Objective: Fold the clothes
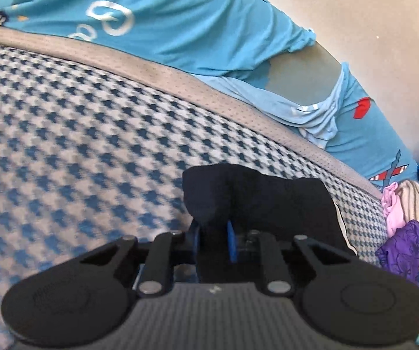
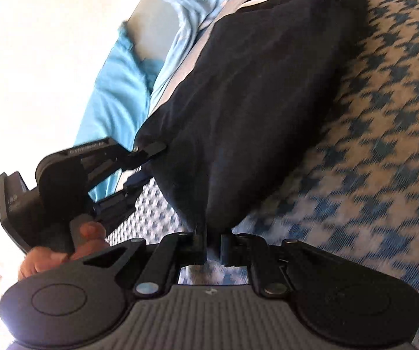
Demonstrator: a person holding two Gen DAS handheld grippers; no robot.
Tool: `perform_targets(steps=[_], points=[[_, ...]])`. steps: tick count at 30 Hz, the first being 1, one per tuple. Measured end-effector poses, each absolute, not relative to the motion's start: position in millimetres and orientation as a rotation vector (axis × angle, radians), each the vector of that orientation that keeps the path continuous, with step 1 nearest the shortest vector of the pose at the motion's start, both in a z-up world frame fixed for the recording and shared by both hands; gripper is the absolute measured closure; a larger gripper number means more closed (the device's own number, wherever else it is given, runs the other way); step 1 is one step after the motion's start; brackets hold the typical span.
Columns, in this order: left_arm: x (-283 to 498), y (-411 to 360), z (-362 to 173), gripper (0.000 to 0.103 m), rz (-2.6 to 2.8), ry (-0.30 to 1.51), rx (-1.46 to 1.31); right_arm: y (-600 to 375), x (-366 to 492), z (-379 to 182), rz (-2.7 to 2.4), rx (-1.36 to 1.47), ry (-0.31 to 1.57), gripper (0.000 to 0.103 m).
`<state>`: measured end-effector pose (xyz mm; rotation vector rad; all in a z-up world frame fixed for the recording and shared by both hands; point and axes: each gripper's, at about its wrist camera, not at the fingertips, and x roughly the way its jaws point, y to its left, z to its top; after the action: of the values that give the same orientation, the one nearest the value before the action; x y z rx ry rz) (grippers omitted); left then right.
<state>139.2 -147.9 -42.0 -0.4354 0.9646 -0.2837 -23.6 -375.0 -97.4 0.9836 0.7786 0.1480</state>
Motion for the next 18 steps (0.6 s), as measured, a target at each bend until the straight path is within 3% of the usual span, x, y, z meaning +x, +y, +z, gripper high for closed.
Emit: perform_targets(steps=[18], points=[[55.8, -32.1, -33.9, 0.087, -0.112, 0.967, -0.405, -270.1, -61.1, -84.6, 0.423, 0.757, 0.878, 0.094]])
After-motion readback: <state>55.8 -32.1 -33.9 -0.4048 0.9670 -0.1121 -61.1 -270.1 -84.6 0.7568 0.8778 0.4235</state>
